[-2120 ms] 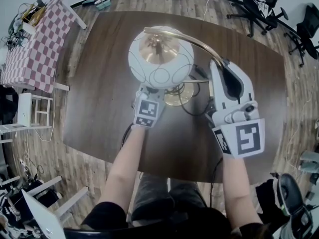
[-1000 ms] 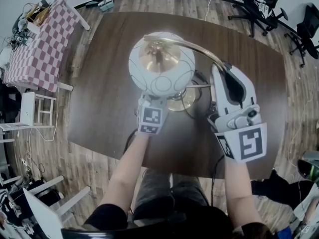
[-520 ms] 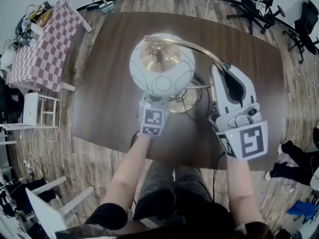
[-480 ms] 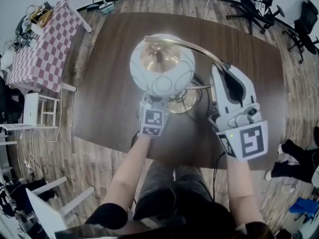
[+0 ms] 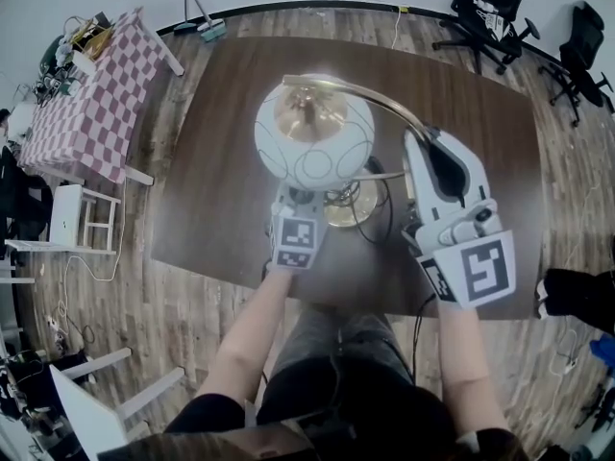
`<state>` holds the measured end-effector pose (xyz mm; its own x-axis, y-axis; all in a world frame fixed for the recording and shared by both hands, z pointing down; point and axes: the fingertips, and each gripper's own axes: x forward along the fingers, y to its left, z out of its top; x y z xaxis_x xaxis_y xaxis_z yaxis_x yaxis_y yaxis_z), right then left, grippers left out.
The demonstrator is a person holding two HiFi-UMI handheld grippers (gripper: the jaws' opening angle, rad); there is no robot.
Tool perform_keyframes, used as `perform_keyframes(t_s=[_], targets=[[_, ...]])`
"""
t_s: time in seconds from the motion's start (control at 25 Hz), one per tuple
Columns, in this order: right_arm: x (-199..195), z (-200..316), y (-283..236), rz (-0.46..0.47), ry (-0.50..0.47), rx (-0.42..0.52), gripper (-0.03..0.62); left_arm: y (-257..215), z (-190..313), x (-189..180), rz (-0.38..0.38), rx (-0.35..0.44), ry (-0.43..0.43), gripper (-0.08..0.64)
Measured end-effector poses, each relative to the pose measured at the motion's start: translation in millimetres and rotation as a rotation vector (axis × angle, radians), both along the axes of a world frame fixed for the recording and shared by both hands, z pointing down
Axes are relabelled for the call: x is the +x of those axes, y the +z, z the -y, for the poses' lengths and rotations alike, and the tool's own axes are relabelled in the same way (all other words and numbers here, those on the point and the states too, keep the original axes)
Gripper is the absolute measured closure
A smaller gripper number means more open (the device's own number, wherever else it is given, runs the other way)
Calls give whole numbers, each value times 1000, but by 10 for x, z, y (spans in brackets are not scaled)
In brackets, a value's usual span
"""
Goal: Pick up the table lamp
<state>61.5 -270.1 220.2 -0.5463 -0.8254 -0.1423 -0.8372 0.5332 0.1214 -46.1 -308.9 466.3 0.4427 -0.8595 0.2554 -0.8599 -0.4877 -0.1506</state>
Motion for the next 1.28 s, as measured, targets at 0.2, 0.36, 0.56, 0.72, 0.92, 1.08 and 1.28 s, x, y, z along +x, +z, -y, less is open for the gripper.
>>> perform_keyframes(t_s=[0.2,0.36,0.56,0.72,0.92,1.08,1.28], targets=[[-76,-139,-92,1,-9,8,571,-94,-134,-86,2,8,-9,548],[-120,-254,-169,12,-17,6,571,-179,-251,-146,3,9,-16,548],[-153,-413,-276,27,-27,13,569,-280,-419,-189,3,11,-25,548],[-166,-536,-344,28,-40,15,571,-361,-544,-218,-1,10,-44,548],[-166,-666,-404,37,-64,19,571,-404,-706,-203,-10,9,-59,548],[-161,-785,-444,42,-91,21,571,-429,-864,-185,-10,5,-78,548],[-141,-911,-440,54,-131,7,571,-442,-1033,-193,-7,2,-109,548]])
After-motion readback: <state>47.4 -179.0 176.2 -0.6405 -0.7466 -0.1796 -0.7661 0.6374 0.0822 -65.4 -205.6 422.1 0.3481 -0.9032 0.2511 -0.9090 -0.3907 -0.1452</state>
